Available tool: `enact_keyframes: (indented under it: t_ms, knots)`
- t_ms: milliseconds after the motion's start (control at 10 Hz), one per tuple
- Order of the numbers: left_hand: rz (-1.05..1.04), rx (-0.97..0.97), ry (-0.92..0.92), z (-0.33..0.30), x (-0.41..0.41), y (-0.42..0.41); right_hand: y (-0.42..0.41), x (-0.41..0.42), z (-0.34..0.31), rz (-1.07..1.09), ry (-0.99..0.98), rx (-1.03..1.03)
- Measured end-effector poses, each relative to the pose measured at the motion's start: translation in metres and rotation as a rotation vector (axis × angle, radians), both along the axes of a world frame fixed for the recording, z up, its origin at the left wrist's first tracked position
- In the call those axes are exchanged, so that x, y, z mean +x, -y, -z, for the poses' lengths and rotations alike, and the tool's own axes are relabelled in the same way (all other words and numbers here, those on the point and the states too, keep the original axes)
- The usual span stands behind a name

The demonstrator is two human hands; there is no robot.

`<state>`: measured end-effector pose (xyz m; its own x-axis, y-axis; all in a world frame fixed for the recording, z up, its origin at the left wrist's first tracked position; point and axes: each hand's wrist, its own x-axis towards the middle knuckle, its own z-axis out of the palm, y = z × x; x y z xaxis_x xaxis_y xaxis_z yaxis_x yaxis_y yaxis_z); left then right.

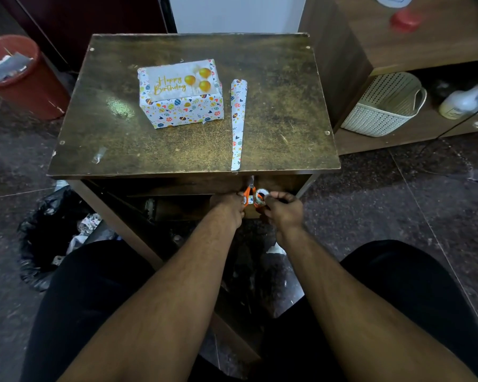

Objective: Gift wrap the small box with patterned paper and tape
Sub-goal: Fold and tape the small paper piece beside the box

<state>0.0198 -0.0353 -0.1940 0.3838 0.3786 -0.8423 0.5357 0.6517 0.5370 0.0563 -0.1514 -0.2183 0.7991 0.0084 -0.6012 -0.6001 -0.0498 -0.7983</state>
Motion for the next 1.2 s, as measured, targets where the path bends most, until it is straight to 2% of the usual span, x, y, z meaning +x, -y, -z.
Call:
enact_keyframes:
  t_ms: [100,500,600,800,1000,1200]
  knots:
    - [-0.086,0.078,0.006,0.002,0.006,0.006,-0.002,0.000,-0.001,-0.012,0.020,0.001]
    - [-0.143,0.021,0.200,-0.004,0.014,0.002,-0.013,0.027,0.003,-0.090,0.184,-0.196]
    - [-0.303,0.011,0.191,-0.013,0.020,0.006,-0.011,0.028,0.006,-0.073,0.215,-0.219]
    - [-0.156,-0.029,0.131,-0.018,0.015,0.011,-0.018,0.020,0.014,0.145,0.129,-0.106]
    - [0.030,-0.111,0.186,-0.026,0.018,0.020,-0.025,0.021,0.009,0.252,0.073,-0.090]
    - [-0.010,-0.232,0.258,-0.032,0.015,0.017,-0.018,0.013,0.009,0.229,0.056,-0.082]
